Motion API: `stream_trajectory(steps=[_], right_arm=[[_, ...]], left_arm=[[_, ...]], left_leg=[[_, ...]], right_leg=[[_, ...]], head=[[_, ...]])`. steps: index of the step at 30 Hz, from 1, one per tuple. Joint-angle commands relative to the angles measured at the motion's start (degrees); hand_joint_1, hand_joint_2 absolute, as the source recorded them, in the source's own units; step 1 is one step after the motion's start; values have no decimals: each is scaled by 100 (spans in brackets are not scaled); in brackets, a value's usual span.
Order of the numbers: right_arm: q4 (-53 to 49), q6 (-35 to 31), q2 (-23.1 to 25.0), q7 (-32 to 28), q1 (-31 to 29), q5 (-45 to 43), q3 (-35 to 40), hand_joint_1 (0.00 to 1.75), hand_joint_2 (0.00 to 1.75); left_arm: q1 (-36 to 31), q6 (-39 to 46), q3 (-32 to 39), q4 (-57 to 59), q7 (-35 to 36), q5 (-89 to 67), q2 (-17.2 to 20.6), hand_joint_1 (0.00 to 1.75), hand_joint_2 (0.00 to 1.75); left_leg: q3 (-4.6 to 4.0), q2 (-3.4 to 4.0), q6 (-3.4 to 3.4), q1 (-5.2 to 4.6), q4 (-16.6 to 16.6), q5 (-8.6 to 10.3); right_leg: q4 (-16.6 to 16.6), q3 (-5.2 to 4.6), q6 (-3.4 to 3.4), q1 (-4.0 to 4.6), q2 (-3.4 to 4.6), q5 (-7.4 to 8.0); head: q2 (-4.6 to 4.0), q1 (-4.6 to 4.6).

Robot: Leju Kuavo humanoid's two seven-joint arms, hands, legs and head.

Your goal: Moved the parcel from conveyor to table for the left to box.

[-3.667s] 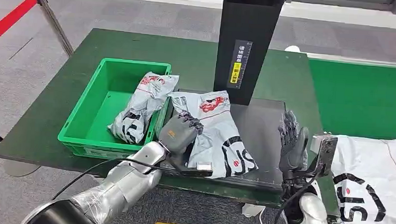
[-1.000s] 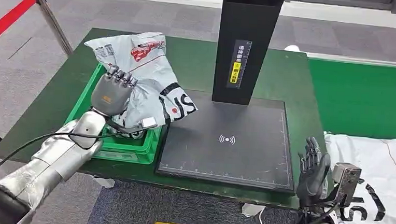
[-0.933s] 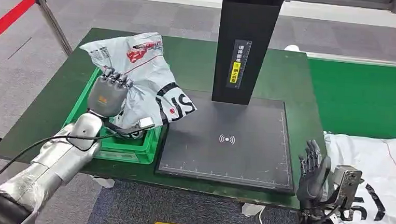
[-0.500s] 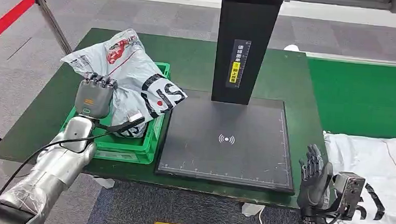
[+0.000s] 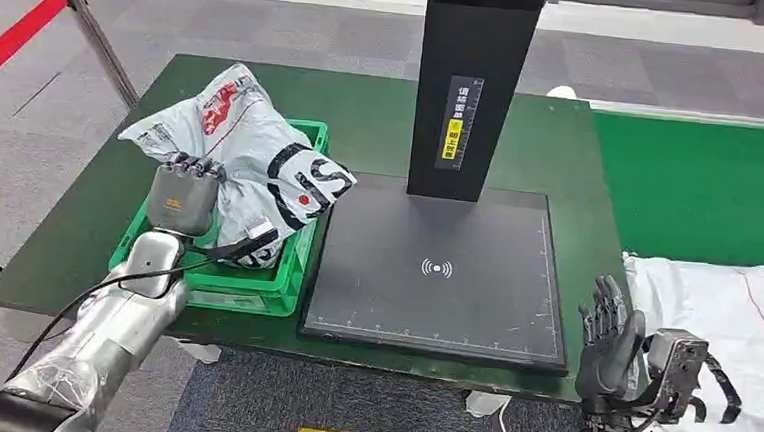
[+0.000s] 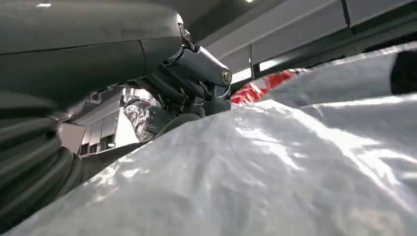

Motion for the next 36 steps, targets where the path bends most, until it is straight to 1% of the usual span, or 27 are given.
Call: stream_trajectory(steps=[1, 7, 8, 13, 26, 32, 36], right_arm=[[420, 69, 57, 34, -274, -54, -236, 0, 0], [581, 200, 87, 38, -398, -84, -147, 0, 0], [612, 229, 91, 37, -436, -76, -123, 0, 0], [716, 314, 49, 49, -499, -94, -108, 0, 0], [769, 368, 38, 45, -545, -116, -109, 0, 0], [909, 505, 52, 38, -625, -151, -42, 0, 0], [1057, 550, 42, 17, -736, -166, -10, 0, 0]], left_arm=[[-407, -4, 445, 1174, -164, -22, -252, 175, 175], [-862, -354, 830, 1773, -325, -17, -238, 175, 175], [-983, -521, 901, 1881, -289, -43, -231, 175, 175], [-1330, -837, 993, 2044, -251, -43, -226, 175, 175], [-1420, -955, 1001, 2109, -209, -43, -221, 175, 175], [-1807, -1596, 752, 2289, -66, -43, -134, 175, 175], [-1725, -1799, 852, 2408, -59, -43, -150, 175, 175]], left_leg=[[11, -6, -1, 9, -12, 5], [-1, -3, -1, 7, 1, 1], [6, -3, -1, 11, -5, 3], [-4, -10, -3, 14, 3, 5], [-1, -7, -8, 11, 1, 7], [-10, -10, -9, 17, 7, 8], [-1, 0, -9, 9, 1, 8]], right_leg=[[-19, 18, -5, 11, -12, 4], [-3, 4, -5, 8, -6, 3], [-13, 13, -7, 12, -9, 5], [-7, 6, -9, 15, -15, 7], [-5, 7, -9, 12, -12, 6], [-2, 0, -11, 18, -16, 8], [-2, 4, -9, 9, -4, 8]], head=[[0, 0], [0, 0], [0, -2], [0, -2], [0, 0], [0, 0], [0, 0]])
